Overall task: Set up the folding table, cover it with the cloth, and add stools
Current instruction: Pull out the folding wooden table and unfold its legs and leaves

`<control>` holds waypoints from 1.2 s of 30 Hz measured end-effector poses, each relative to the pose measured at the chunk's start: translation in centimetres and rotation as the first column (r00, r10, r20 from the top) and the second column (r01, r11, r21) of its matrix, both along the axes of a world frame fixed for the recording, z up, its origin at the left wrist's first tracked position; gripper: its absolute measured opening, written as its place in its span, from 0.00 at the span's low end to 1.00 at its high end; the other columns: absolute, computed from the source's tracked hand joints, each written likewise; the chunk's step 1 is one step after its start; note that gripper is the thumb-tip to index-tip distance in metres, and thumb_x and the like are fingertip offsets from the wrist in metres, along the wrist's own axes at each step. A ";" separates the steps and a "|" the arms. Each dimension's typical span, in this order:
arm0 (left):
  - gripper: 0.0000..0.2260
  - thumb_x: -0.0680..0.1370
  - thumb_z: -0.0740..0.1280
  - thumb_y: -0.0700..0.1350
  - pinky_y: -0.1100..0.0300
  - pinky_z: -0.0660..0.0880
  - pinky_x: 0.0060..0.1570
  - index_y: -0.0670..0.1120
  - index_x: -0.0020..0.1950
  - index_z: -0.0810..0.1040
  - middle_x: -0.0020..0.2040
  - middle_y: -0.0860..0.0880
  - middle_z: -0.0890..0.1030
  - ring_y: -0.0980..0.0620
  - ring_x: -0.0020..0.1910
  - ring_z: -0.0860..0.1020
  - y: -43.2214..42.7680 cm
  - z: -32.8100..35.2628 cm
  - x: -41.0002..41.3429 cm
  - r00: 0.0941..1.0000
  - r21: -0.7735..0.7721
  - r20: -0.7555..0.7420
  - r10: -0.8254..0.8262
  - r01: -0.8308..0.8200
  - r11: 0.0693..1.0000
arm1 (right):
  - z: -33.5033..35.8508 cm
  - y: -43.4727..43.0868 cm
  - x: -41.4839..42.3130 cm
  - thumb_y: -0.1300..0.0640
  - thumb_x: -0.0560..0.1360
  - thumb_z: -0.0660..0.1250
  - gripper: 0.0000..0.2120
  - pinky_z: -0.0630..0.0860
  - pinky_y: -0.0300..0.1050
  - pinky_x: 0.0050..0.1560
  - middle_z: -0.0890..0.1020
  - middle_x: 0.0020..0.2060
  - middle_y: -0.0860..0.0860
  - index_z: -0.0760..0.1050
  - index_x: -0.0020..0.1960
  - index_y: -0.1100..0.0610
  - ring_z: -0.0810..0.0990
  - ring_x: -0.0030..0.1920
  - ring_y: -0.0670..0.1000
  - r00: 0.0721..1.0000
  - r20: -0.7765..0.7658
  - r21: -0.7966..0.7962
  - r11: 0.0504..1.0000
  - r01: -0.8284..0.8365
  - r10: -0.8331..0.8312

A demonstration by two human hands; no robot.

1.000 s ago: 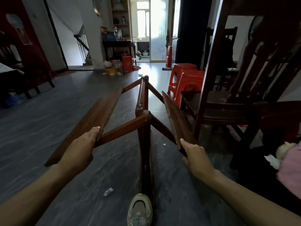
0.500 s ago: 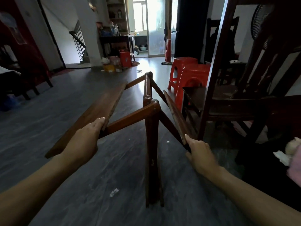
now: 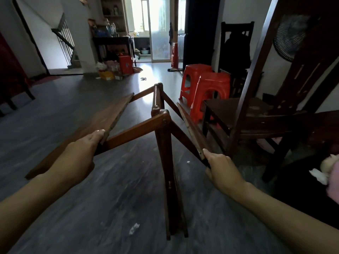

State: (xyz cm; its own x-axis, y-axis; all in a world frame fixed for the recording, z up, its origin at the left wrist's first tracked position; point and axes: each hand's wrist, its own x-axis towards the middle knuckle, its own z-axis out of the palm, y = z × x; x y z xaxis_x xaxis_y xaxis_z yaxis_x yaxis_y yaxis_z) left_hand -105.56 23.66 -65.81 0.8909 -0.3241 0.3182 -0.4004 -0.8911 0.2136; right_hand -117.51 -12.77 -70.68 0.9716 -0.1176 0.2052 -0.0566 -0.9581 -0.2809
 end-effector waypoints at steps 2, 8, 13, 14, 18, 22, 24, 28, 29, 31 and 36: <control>0.40 0.70 0.69 0.29 0.50 0.68 0.69 0.52 0.77 0.60 0.75 0.47 0.67 0.44 0.71 0.70 0.8 0.7 0.6 0.999 0.005 -0.045 -0.021 0.021 1.000 | 0.6 1.0 0.3 0.66 0.76 0.63 0.20 0.76 0.52 0.55 0.82 0.58 0.52 0.70 0.68 0.58 0.81 0.57 0.58 0.999 -0.041 -0.005 0.999 0.035 -0.035; 0.38 0.73 0.64 0.29 0.56 0.56 0.74 0.47 0.80 0.56 0.78 0.46 0.60 0.46 0.77 0.60 1.9 2.0 0.3 0.989 -0.016 -0.139 -0.056 0.054 0.998 | 2.6 3.4 0.0 0.67 0.79 0.61 0.28 0.72 0.47 0.66 0.75 0.69 0.52 0.60 0.77 0.59 0.77 0.65 0.53 0.991 -0.110 0.032 0.997 0.076 -0.072; 0.39 0.69 0.65 0.25 0.50 0.63 0.73 0.48 0.77 0.62 0.75 0.47 0.68 0.46 0.73 0.68 2.2 -0.3 1.6 0.992 -0.128 -0.078 -0.097 0.087 0.988 | 0.6 4.5 1.6 0.68 0.76 0.65 0.27 0.75 0.54 0.63 0.79 0.65 0.56 0.66 0.74 0.60 0.78 0.63 0.60 0.994 -0.015 0.048 0.993 0.111 -0.111; 0.39 0.69 0.66 0.25 0.49 0.64 0.72 0.49 0.77 0.62 0.74 0.46 0.69 0.45 0.72 0.69 2.3 -0.9 1.9 0.993 -0.144 -0.065 -0.099 0.088 0.986 | 0.4 4.8 1.9 0.68 0.75 0.65 0.26 0.76 0.54 0.61 0.80 0.63 0.56 0.68 0.73 0.60 0.79 0.62 0.61 0.993 0.003 0.071 0.991 0.118 -0.118; 0.38 0.71 0.68 0.29 0.45 0.67 0.70 0.49 0.77 0.62 0.74 0.46 0.70 0.44 0.70 0.70 2.3 -1.6 3.1 0.991 -0.179 -0.092 -0.097 0.079 0.981 | 0.7 5.9 2.7 0.62 0.75 0.67 0.16 0.79 0.54 0.53 0.83 0.51 0.56 0.73 0.62 0.57 0.81 0.54 0.61 0.989 0.027 0.098 0.985 0.141 -0.145; 0.35 0.73 0.67 0.31 0.43 0.69 0.68 0.50 0.77 0.62 0.73 0.46 0.70 0.43 0.69 0.72 2.5 -0.8 4.1 0.987 -0.219 -0.106 -0.119 0.094 0.971 | 1.7 7.3 3.2 0.61 0.75 0.68 0.14 0.79 0.54 0.53 0.83 0.49 0.56 0.74 0.59 0.56 0.81 0.53 0.60 0.987 0.008 0.080 0.984 0.160 -0.161; 0.33 0.75 0.66 0.31 0.43 0.69 0.68 0.50 0.77 0.63 0.73 0.47 0.70 0.42 0.69 0.72 2.8 -0.6 4.2 0.987 -0.224 -0.100 -0.127 0.102 0.969 | 1.9 7.7 3.5 0.64 0.75 0.65 0.12 0.79 0.53 0.52 0.83 0.49 0.55 0.74 0.58 0.56 0.82 0.52 0.60 0.983 0.017 0.050 0.982 0.184 -0.185; 0.32 0.76 0.66 0.32 0.45 0.67 0.70 0.49 0.77 0.62 0.74 0.47 0.69 0.43 0.70 0.70 3.9 -1.0 4.2 0.983 -0.219 -0.092 -0.157 0.134 0.966 | 1.7 8.9 3.5 0.64 0.77 0.65 0.10 0.80 0.52 0.50 0.84 0.48 0.54 0.74 0.57 0.55 0.82 0.51 0.58 0.978 0.013 0.017 0.978 0.207 -0.207; 0.32 0.76 0.66 0.32 0.45 0.67 0.70 0.49 0.77 0.62 0.74 0.47 0.69 0.44 0.71 0.70 4.3 -1.1 4.2 0.983 -0.217 -0.095 -0.160 0.136 0.967 | 1.6 9.1 3.4 0.63 0.78 0.64 0.09 0.80 0.52 0.50 0.84 0.48 0.53 0.74 0.57 0.55 0.82 0.51 0.57 0.979 0.013 0.015 0.979 0.205 -0.205; 0.32 0.76 0.66 0.32 0.46 0.65 0.71 0.49 0.77 0.62 0.75 0.48 0.68 0.45 0.72 0.69 5.1 -1.2 4.2 0.981 -0.223 -0.098 -0.165 0.140 0.965 | 1.6 9.7 3.2 0.63 0.79 0.64 0.09 0.80 0.53 0.51 0.84 0.49 0.52 0.73 0.57 0.55 0.83 0.51 0.56 0.979 0.000 0.005 0.979 0.202 -0.202; 0.35 0.74 0.65 0.28 0.48 0.64 0.72 0.49 0.77 0.62 0.75 0.47 0.67 0.45 0.73 0.67 7.5 -1.2 4.4 0.982 -0.180 -0.058 -0.179 0.166 0.970 | 2.1 11.0 2.3 0.57 0.79 0.66 0.10 0.79 0.52 0.53 0.83 0.52 0.52 0.72 0.59 0.55 0.82 0.53 0.56 0.982 -0.020 -0.040 0.981 0.189 -0.190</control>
State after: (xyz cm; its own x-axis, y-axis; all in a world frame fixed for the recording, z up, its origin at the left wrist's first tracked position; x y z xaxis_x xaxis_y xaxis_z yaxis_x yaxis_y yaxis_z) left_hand -101.21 31.15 -67.02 0.8495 -0.4202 0.3192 -0.5221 -0.7567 0.3934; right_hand -115.18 -1.72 -68.56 0.9369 -0.2930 0.1906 -0.2446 -0.9391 -0.2413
